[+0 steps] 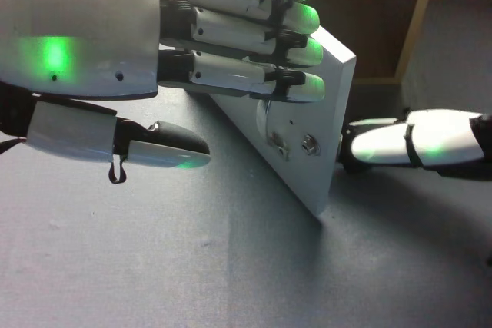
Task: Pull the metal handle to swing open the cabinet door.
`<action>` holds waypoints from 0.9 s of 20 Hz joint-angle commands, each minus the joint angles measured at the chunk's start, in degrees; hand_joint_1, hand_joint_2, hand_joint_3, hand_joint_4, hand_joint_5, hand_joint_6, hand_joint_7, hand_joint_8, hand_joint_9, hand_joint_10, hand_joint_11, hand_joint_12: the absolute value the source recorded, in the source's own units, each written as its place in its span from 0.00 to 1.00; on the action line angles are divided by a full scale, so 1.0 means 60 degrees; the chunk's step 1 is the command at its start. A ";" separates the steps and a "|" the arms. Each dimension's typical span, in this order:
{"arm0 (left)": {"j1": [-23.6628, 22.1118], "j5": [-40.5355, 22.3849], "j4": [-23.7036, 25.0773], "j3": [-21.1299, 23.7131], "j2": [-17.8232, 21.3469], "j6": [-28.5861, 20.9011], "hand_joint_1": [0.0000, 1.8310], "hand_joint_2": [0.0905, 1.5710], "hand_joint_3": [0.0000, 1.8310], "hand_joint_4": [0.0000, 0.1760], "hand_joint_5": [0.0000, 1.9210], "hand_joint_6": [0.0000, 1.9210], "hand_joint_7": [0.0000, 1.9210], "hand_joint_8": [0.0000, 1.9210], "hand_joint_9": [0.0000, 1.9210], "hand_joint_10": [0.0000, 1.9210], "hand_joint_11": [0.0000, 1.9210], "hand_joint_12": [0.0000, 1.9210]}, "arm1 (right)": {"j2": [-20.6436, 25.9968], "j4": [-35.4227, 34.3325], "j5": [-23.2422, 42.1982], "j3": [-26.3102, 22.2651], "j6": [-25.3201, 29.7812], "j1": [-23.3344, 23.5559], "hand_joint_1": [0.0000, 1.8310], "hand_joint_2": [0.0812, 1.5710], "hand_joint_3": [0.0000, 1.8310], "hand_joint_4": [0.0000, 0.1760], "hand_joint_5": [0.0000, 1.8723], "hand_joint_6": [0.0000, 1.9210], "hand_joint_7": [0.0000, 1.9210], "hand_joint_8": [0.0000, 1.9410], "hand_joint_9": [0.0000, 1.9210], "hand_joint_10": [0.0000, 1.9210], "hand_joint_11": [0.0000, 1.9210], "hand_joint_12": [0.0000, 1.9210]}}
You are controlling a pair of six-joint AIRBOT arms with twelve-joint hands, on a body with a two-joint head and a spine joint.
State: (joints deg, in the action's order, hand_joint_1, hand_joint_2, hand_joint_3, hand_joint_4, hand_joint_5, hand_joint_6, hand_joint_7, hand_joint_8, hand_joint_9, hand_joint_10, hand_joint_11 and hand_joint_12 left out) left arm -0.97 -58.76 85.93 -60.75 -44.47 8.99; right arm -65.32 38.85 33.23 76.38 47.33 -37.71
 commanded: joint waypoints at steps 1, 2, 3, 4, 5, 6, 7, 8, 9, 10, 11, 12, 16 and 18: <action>-0.0101 -0.0244 -0.0952 -0.0012 0.0069 0.0077 0.00 0.94 0.00 0.00 0.18 0.00 0.20 0.00 0.19 0.00 0.00 0.41 | 0.0086 -0.0522 0.0893 -0.0066 0.0070 0.0220 0.00 1.00 0.00 0.00 0.05 0.00 0.06 0.00 0.06 0.00 0.00 0.24; -0.0101 -0.0244 -0.0952 -0.0012 0.0069 0.0077 0.00 0.94 0.00 0.00 0.19 0.00 0.20 0.00 0.19 0.00 0.00 0.41 | 0.0104 -0.0594 0.0889 -0.0109 0.0070 0.0268 0.00 1.00 0.00 0.00 0.05 0.00 0.06 0.00 0.06 0.00 0.00 0.24; -0.0101 -0.0244 -0.0952 -0.0012 0.0069 0.0077 0.00 0.94 0.00 0.00 0.19 0.00 0.21 0.00 0.19 0.00 0.00 0.41 | 0.0127 -0.0744 0.0889 -0.0177 0.0070 0.0310 0.00 1.00 0.00 0.00 0.05 0.00 0.06 0.00 0.07 0.00 0.00 0.24; -0.0101 -0.0244 -0.0952 -0.0012 0.0069 0.0077 0.00 0.94 0.00 0.00 0.19 0.00 0.20 0.00 0.19 0.00 0.00 0.41 | 0.0141 -0.0815 0.0889 -0.0210 0.0070 0.0347 0.00 1.00 0.00 0.00 0.05 0.00 0.06 0.00 0.07 0.00 0.00 0.25; -0.0101 -0.0244 -0.0952 -0.0012 0.0069 0.0077 0.00 0.94 0.00 0.00 0.19 0.00 0.20 0.00 0.19 0.00 0.00 0.41 | 0.0198 -0.0868 0.0889 -0.0259 0.0070 0.0473 0.00 1.00 0.00 0.00 0.05 0.00 0.06 0.00 0.07 0.00 0.00 0.26; -0.0101 -0.0244 -0.0952 -0.0012 0.0069 0.0077 0.00 0.94 0.00 0.00 0.19 0.00 0.20 0.00 0.19 0.00 0.00 0.41 | 0.0264 -0.0882 0.0890 -0.0312 0.0071 0.0640 0.00 1.00 0.00 0.00 0.05 0.00 0.06 0.00 0.07 0.00 0.00 0.26; -0.0101 -0.0244 -0.0952 -0.0012 0.0069 0.0077 0.00 0.94 0.00 0.00 0.19 0.00 0.20 0.00 0.19 0.00 0.00 0.41 | 0.0299 -0.0882 0.0891 -0.0355 0.0071 0.0734 0.00 1.00 0.00 0.00 0.05 0.00 0.07 0.00 0.07 0.00 0.00 0.26; -0.0101 -0.0244 -0.0952 -0.0012 0.0069 0.0077 0.00 0.94 0.00 0.00 0.19 0.00 0.20 0.00 0.19 0.00 0.00 0.41 | 0.0337 -0.0900 0.0891 -0.0424 0.0071 0.0808 0.00 1.00 0.00 0.00 0.05 0.00 0.06 0.00 0.07 0.00 0.00 0.26; -0.0101 -0.0244 -0.0952 -0.0012 0.0069 0.0077 0.00 0.94 0.00 0.00 0.19 0.00 0.20 0.00 0.19 0.00 0.00 0.41 | 0.0377 -0.0948 0.0893 -0.0531 0.0071 0.0874 0.00 1.00 0.00 0.00 0.05 0.00 0.06 0.00 0.07 0.00 0.00 0.26; -0.0101 -0.0244 -0.0952 -0.0012 0.0069 0.0077 0.00 0.94 0.00 0.00 0.19 0.00 0.20 0.00 0.19 0.00 0.00 0.41 | 0.0396 -0.1026 0.0895 -0.0615 0.0071 0.0927 0.00 1.00 0.00 0.00 0.05 0.00 0.06 0.00 0.07 0.00 0.00 0.26; -0.0101 -0.0244 -0.0952 -0.0012 0.0069 0.0077 0.00 0.94 0.00 0.00 0.18 0.00 0.20 0.00 0.19 0.00 0.00 0.40 | 0.0399 -0.1135 0.0942 -0.0727 0.0071 0.0978 0.00 1.00 0.00 0.00 0.05 0.00 0.07 0.00 0.07 0.00 0.00 0.26; -0.0101 -0.0244 -0.0952 -0.0012 0.0069 0.0077 0.00 0.94 0.00 0.00 0.18 0.00 0.20 0.00 0.18 0.00 0.00 0.39 | 0.0399 -0.1147 0.1008 -0.0790 0.0071 0.1020 0.00 1.00 0.00 0.00 0.05 0.00 0.06 0.00 0.07 0.00 0.00 0.26; -0.0101 -0.0244 -0.0952 -0.0012 0.0069 0.0077 0.00 0.94 0.00 0.00 0.19 0.00 0.20 0.00 0.19 0.00 0.00 0.40 | 0.0367 -0.0856 0.1224 -0.1123 0.0070 0.1052 0.00 1.00 0.00 0.00 0.04 0.00 0.06 0.00 0.06 0.00 0.00 0.25; -0.0101 -0.0244 -0.0952 -0.0012 0.0069 0.0077 0.00 0.94 0.00 0.00 0.19 0.00 0.20 0.00 0.19 0.00 0.00 0.41 | 0.0368 -0.0802 0.1217 -0.1229 0.0070 0.1052 0.00 1.00 0.00 0.00 0.04 0.00 0.06 0.00 0.06 0.00 0.00 0.25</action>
State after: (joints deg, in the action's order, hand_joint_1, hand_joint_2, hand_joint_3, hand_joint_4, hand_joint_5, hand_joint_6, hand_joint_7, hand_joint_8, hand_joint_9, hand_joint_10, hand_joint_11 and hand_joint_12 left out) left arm -0.97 -58.78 85.91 -60.75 -44.47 8.99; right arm -63.31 36.58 34.48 69.06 47.33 -32.29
